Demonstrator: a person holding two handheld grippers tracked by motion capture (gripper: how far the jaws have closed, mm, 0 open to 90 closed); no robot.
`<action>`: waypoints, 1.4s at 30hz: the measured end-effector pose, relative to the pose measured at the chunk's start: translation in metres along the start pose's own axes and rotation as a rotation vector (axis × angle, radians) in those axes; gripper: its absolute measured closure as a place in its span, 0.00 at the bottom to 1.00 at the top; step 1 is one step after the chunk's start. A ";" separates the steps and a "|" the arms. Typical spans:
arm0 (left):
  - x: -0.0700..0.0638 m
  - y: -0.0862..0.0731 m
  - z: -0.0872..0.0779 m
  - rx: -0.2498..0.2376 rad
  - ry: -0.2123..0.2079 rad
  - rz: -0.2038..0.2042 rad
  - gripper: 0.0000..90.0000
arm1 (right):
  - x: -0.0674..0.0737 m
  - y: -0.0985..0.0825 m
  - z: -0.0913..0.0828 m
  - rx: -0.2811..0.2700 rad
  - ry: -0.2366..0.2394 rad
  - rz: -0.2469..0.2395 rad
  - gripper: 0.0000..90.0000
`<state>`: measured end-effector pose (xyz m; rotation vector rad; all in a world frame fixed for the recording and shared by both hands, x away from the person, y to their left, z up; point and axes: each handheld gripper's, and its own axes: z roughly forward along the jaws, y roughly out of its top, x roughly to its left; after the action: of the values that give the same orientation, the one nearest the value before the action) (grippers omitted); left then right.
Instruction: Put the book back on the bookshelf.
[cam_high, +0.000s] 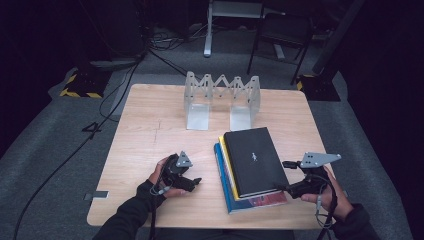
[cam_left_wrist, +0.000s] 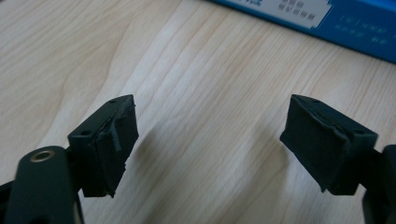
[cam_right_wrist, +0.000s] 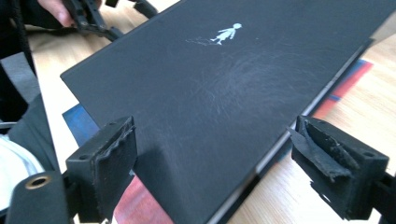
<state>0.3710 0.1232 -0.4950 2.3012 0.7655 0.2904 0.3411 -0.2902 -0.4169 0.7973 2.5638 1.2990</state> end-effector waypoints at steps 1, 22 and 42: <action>-0.002 0.005 0.002 -0.008 -0.009 0.007 0.21 | 0.000 0.001 0.002 0.002 0.001 0.000 0.13; -0.006 0.053 0.015 -0.123 0.037 0.022 0.26 | -0.013 0.011 0.032 0.003 0.076 0.083 0.00; 0.024 0.069 0.041 -0.157 0.082 -0.044 0.31 | -0.011 0.027 0.053 -0.006 0.082 0.060 0.00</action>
<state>0.4372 0.0745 -0.4789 2.1328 0.8039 0.4120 0.3806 -0.2458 -0.4293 0.8430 2.6160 1.3846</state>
